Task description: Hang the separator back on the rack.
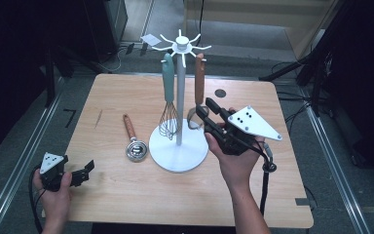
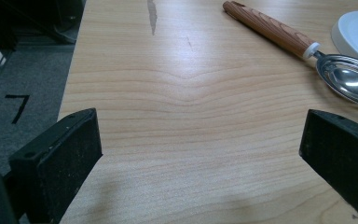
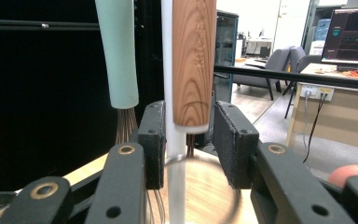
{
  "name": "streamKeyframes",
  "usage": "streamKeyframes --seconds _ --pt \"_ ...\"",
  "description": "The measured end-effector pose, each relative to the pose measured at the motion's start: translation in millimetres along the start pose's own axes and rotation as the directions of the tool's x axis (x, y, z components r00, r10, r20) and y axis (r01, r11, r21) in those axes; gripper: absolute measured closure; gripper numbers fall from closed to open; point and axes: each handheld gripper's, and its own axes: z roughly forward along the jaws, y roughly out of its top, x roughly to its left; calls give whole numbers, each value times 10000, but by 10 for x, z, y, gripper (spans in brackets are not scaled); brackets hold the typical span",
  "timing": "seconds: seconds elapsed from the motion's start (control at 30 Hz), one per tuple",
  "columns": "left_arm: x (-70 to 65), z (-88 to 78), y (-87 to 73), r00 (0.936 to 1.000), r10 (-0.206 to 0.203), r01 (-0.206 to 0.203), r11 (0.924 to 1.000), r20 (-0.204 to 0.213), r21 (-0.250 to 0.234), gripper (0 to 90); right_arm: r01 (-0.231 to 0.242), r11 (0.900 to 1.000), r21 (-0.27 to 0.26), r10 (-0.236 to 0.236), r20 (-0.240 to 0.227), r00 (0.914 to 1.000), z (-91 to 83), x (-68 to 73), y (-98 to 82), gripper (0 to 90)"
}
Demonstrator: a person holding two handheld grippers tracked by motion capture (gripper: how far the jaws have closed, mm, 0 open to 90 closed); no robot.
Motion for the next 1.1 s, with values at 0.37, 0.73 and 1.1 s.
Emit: streamKeyframes --seconds 0.37,0.73,1.1 --pt "0 0 1 10000 7 -7 10000 21 21 0 380 9992 -72 -378 341 9987 93 47 119 900" --pt "2 1 2 10000 8 -8 10000 31 21 0 339 9969 -704 -277 867 9958 194 -19 362 900" --pt "0 1 2 10000 22 -22 10000 37 39 0 1097 9882 -1070 -976 1125 9888 356 -99 523 900"
